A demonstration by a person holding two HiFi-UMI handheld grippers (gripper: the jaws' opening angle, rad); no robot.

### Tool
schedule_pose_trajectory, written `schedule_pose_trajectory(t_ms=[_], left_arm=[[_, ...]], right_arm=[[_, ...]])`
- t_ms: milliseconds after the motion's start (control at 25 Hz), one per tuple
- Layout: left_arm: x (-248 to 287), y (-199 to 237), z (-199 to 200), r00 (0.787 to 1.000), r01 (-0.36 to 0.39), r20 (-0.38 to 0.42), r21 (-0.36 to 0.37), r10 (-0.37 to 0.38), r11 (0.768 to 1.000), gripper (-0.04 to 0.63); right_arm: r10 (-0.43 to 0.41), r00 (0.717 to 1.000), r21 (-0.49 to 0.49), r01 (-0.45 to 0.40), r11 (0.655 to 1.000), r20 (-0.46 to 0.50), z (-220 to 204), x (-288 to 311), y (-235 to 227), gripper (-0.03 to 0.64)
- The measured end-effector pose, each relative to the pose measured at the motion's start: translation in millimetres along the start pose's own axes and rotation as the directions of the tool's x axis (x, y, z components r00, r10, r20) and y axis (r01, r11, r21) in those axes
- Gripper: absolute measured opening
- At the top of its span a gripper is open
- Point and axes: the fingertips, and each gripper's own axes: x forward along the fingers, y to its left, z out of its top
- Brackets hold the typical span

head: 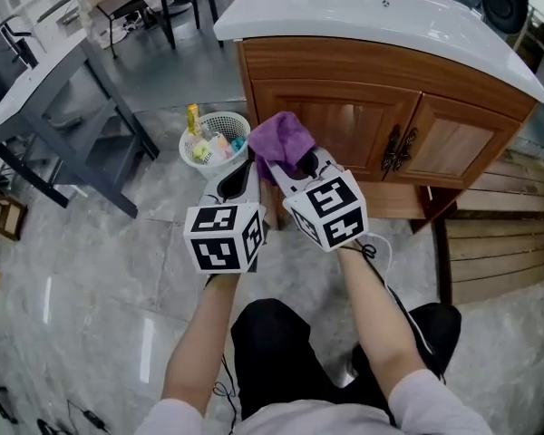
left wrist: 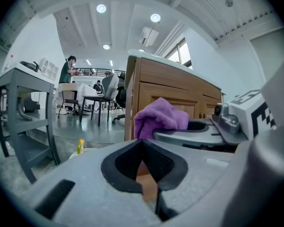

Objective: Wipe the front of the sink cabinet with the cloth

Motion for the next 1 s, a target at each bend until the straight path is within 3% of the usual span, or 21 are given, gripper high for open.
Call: schedule_pose_trajectory(t_ms=[320, 1000], left_arm=[[5, -11, -2, 1.0, 0.017, -0.001, 0.004, -0.017, 1.0, 0.005], [50, -104, 2, 0.977, 0.215, -0.007, 0.021, -0.215, 0.976, 0.005]], right_arm=[[-0.056, 0.997, -0.03, 0.055, 0.998, -0.043, -13, -3, -21, 0.074], [-0.236, 0.969, -0.05, 0.233, 0.971, -0.071, -19, -77, -90, 0.072]])
